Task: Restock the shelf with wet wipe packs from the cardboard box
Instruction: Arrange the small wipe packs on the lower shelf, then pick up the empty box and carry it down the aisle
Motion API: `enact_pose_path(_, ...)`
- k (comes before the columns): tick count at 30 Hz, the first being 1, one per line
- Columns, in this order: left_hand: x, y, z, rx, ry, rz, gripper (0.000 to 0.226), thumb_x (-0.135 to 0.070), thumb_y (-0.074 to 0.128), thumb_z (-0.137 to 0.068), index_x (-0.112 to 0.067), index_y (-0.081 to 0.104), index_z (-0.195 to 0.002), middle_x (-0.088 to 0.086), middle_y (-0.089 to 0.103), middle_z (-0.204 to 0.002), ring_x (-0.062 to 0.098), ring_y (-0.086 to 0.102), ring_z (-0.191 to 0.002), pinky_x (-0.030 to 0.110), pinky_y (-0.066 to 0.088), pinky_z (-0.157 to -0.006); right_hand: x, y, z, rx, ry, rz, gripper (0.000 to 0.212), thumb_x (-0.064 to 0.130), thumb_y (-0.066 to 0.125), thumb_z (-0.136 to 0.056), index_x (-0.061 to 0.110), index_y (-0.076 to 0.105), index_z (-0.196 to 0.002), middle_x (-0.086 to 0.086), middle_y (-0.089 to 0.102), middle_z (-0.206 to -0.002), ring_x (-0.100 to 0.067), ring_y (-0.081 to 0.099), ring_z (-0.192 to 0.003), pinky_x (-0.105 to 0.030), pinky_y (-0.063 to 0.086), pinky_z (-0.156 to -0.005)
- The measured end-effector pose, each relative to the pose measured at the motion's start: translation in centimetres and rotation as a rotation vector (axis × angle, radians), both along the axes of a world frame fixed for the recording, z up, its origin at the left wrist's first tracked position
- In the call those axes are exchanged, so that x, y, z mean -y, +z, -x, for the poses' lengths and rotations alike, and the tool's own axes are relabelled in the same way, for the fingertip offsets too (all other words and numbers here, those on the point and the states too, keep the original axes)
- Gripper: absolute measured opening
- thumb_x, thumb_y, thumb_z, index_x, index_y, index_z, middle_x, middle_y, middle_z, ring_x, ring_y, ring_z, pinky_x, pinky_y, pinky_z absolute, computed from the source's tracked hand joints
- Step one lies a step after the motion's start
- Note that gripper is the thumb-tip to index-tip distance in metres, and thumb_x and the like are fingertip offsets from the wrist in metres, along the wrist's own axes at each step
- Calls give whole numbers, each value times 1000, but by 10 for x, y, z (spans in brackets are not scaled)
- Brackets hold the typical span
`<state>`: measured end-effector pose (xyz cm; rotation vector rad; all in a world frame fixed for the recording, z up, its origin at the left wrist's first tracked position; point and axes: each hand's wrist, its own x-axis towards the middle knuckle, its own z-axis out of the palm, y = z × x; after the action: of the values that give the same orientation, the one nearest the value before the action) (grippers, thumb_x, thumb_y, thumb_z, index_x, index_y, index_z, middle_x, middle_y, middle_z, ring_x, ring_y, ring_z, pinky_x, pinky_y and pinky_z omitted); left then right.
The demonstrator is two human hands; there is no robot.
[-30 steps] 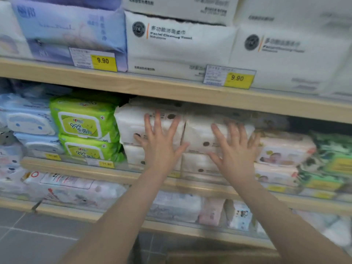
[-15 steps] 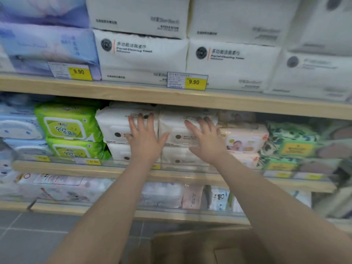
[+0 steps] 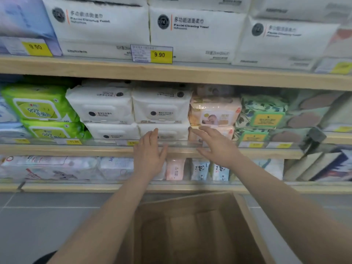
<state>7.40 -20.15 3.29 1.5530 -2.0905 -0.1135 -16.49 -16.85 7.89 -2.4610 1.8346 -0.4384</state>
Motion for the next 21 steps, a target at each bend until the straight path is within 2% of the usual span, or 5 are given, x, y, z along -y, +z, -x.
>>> enact_pose_path(4,-26,-32,2,12,15,-136,62,-48,31,-90,-10,41,-137,15,50,-133,35,49,-118,49,42,-92,-28,-37,30,65,-50,-120,56,35,51,-94,22,32,-146,-8,35,-148,-28,36,-133,-41,37,-106)
enact_pose_path(10,-103,-80,-27,85,165,-463,57,-39,45,-95,-14,31,-144,14,39,-144,34,38,-130,52,35,-105,-106,-100,66,109,-251,-425,63,52,36,-91,27,25,-148,-7,31,-151,-31,34,-135,-47,35,-109)
enact_pose_path(15,-163,-103,-43,190,294,-659,58,-36,49,-93,-10,33,-141,17,38,-144,40,37,-129,57,37,-100,-177,-134,89,89,-473,-646,67,40,50,-94,30,16,-150,-5,21,-156,-28,25,-140,-44,28,-113)
enact_pose_path(18,-197,-126,-53,234,356,-724,61,-36,48,-92,-13,26,-145,18,31,-148,42,32,-132,59,37,-100,-206,-162,98,62,-574,-720,72,43,52,-92,38,8,-149,-7,15,-157,-32,23,-141,-49,30,-110)
enact_pose_path(21,-226,-155,-57,155,404,-798,66,-27,47,-94,-21,13,-149,17,21,-152,45,25,-135,63,38,-98,-225,-196,104,75,-613,-744,78,42,52,-92,40,-1,-149,-9,11,-157,-38,23,-140,-54,34,-108)
